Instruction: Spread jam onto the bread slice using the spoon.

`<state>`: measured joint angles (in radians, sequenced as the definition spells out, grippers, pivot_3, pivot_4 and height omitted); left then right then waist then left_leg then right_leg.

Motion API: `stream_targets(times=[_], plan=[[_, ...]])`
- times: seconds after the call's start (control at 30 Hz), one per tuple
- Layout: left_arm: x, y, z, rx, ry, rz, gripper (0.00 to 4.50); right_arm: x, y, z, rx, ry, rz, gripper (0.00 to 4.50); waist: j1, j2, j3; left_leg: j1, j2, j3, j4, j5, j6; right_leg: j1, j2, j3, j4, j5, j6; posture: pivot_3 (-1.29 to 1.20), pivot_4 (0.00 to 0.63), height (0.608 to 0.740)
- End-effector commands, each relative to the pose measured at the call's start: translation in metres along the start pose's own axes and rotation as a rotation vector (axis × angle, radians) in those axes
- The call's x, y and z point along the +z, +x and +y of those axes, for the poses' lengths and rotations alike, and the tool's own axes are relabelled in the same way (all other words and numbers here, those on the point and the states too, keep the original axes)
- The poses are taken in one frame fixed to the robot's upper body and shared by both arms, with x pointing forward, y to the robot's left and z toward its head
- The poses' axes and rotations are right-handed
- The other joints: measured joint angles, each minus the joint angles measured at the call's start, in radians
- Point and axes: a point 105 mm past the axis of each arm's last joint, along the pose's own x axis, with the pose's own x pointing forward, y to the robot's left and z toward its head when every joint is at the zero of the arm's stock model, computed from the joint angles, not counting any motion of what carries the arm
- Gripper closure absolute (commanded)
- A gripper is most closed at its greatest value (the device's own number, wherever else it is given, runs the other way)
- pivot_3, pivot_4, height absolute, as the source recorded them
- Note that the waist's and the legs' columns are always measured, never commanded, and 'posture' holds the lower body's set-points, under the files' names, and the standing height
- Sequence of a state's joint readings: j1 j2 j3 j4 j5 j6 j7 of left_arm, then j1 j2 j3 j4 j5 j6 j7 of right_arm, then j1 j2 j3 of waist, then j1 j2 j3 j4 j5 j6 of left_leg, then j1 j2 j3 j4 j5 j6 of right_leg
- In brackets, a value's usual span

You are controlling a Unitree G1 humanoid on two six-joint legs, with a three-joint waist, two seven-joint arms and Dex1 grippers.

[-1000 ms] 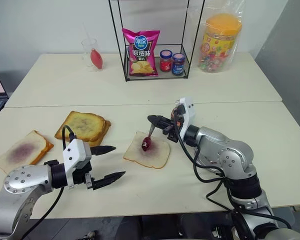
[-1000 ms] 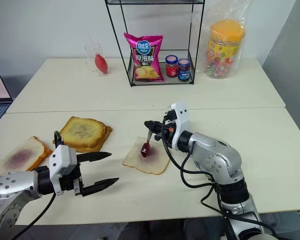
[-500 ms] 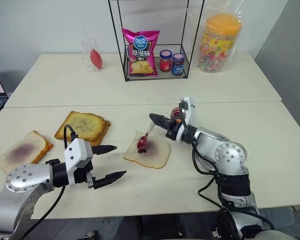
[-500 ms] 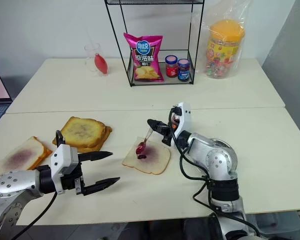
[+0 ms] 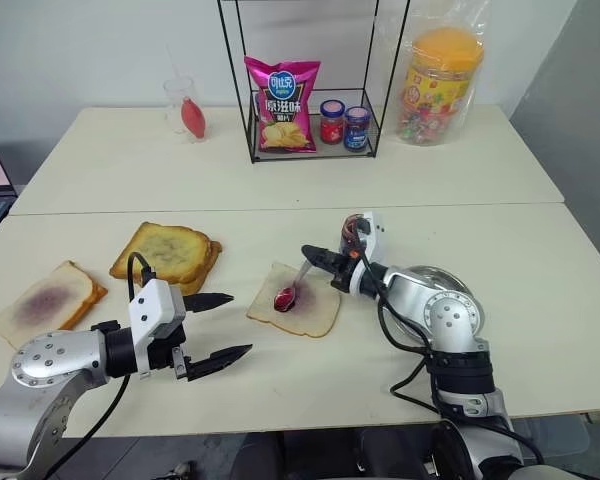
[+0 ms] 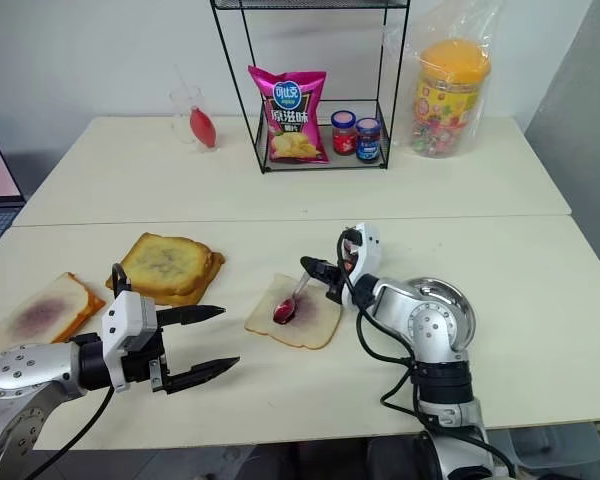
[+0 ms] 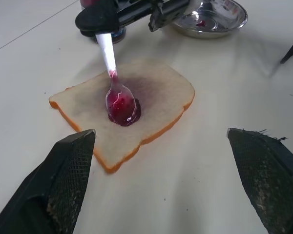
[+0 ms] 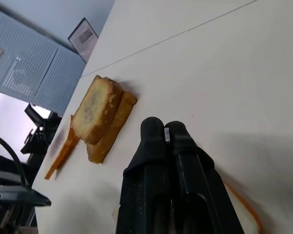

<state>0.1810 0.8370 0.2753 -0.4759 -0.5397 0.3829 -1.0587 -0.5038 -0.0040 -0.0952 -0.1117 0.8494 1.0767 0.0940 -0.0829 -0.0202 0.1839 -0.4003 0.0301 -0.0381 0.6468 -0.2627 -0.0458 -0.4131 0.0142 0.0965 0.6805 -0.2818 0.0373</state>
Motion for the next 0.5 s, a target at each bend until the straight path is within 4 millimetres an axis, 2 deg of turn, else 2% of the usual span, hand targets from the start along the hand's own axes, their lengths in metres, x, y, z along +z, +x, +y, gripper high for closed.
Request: stream_targets(times=[0.03,0.3,0.5], plan=[[0.007,0.003,-0.001,-0.016,0.04,-0.016,0.0,0.008,-0.014,-0.005,-0.017,-0.014,-0.026,4.47,0.0,0.0,0.0,0.0,0.0,0.0,0.0,0.0,0.0,0.0,0.0,0.0,0.0,0.0,0.0,0.0,0.15,0.74],[0.008,0.005,0.003,-0.024,0.048,-0.018,0.0,0.015,-0.032,-0.006,-0.025,-0.024,-0.031,4.47,0.0,0.0,0.0,0.0,0.0,0.0,0.0,0.0,0.0,0.001,0.0,0.0,0.0,0.0,0.0,0.0,0.15,0.74],[0.007,0.005,0.003,-0.029,0.048,-0.014,0.0,0.034,-0.027,0.015,0.04,0.061,-0.106,4.47,-0.001,0.0,0.0,0.001,0.0,0.0,0.0,0.0,0.0,0.0,0.0,0.0,0.0,0.0,0.0,0.0,0.15,0.74]])
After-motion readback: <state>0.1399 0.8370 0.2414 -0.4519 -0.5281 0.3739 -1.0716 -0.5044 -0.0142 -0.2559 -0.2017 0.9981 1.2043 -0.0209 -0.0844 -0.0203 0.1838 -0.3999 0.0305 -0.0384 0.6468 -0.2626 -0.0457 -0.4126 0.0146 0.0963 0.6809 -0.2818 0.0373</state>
